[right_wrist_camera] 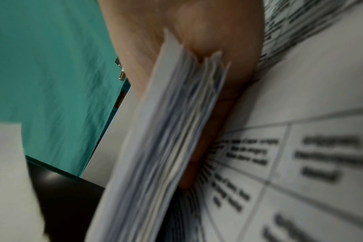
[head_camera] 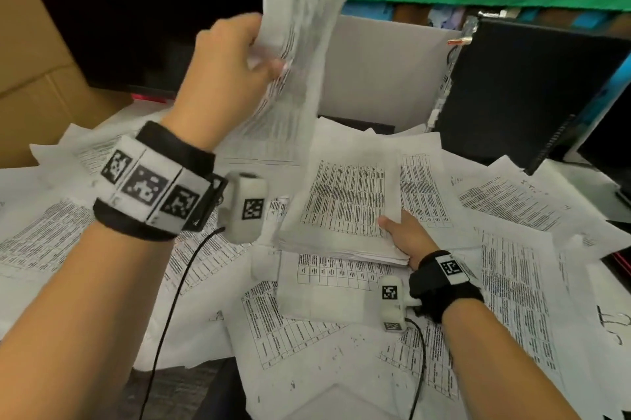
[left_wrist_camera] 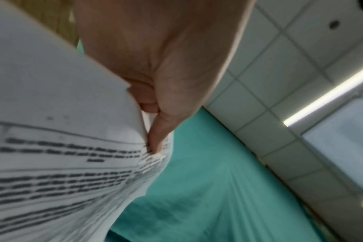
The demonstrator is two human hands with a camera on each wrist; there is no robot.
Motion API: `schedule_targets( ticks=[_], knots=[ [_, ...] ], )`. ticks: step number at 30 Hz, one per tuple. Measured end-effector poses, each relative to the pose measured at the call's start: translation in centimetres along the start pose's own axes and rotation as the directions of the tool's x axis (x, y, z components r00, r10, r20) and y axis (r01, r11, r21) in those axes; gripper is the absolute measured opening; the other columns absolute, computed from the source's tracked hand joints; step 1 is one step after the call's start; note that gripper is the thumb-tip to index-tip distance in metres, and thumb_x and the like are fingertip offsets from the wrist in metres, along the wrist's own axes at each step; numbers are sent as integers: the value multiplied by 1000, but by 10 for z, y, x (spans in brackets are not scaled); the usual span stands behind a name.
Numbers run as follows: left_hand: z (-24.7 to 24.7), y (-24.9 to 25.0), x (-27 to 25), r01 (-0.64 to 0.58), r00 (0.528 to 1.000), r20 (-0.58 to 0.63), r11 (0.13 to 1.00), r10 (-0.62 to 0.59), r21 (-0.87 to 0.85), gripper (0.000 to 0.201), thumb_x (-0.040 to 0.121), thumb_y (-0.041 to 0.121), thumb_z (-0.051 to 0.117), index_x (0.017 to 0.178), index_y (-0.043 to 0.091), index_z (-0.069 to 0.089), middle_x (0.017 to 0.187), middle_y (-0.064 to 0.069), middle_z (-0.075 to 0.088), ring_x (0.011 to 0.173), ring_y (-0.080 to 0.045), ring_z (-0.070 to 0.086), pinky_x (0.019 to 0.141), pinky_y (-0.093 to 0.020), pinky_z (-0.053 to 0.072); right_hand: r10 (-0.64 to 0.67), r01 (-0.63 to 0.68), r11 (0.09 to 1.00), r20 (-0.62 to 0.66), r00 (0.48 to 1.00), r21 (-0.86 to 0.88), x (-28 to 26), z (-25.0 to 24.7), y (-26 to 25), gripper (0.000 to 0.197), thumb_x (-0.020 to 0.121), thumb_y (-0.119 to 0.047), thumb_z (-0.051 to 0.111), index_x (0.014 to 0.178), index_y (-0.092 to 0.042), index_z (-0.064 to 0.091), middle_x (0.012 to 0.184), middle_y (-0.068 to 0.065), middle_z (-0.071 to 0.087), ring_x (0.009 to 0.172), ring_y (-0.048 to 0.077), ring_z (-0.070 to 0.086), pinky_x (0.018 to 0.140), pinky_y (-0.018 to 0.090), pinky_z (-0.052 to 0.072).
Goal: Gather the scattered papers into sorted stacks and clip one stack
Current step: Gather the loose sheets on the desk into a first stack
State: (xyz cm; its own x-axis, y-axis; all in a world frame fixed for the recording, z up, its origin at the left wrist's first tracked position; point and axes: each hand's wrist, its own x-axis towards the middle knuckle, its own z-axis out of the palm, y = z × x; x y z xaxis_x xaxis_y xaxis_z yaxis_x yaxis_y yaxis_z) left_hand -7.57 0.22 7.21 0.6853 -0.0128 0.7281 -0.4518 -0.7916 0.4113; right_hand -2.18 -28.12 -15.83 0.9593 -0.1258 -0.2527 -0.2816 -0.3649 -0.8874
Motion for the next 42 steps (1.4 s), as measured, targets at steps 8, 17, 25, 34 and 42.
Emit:
schedule_targets(
  ticks=[8, 17, 25, 34, 42],
  knots=[
    [126, -44, 22, 390, 892, 287, 916, -349, -96, 34, 86, 14, 67, 117, 2, 60, 120, -12, 64, 110, -26, 60, 87, -29, 45, 35, -35, 997, 4, 999, -74, -8, -2, -7, 32, 100, -13, 43, 128, 0, 51, 120, 11, 62, 121, 34, 56, 91, 39, 50],
    [221, -88, -37, 636, 657, 484, 769, -578, 54, 27, 89, 15, 63, 114, 2, 63, 118, -16, 65, 111, -33, 60, 84, -31, 47, 69, -67, 988, -10, 998, 138, -11, -3, -12, 71, 100, -60, 15, 145, -14, 44, 144, 10, 50, 136, 28, 45, 114, 40, 34],
    [228, -104, -59, 837, 438, 595, 547, -674, 3, 52, 85, 12, 67, 128, -9, 47, 126, -18, 57, 115, -37, 55, 97, -42, 48, -13, 12, 998, 14, 1000, 54, -6, -1, -3, 51, 94, -36, 60, 137, -11, 49, 128, 6, 60, 108, 20, 58, 85, 29, 49],
    [163, -61, -62, 622, 782, 420, 615, -460, -484, 32, 97, 8, 47, 129, 7, 50, 122, -5, 60, 109, -21, 58, 93, -36, 48, -247, 259, 950, -83, 965, 176, -37, -18, -21, 38, 100, -22, 53, 137, -22, 47, 129, -6, 61, 120, 15, 58, 105, 37, 45],
    [89, -3, -17, 174, 975, 32, 667, -221, -725, 47, 91, 27, 62, 130, 20, 36, 111, 15, 53, 94, 12, 57, 74, -5, 46, -514, 574, 790, -277, 812, 215, -76, -56, -115, 74, 83, -55, 66, 143, -26, 34, 129, -9, 56, 117, 7, 57, 97, 25, 49]
  ],
)
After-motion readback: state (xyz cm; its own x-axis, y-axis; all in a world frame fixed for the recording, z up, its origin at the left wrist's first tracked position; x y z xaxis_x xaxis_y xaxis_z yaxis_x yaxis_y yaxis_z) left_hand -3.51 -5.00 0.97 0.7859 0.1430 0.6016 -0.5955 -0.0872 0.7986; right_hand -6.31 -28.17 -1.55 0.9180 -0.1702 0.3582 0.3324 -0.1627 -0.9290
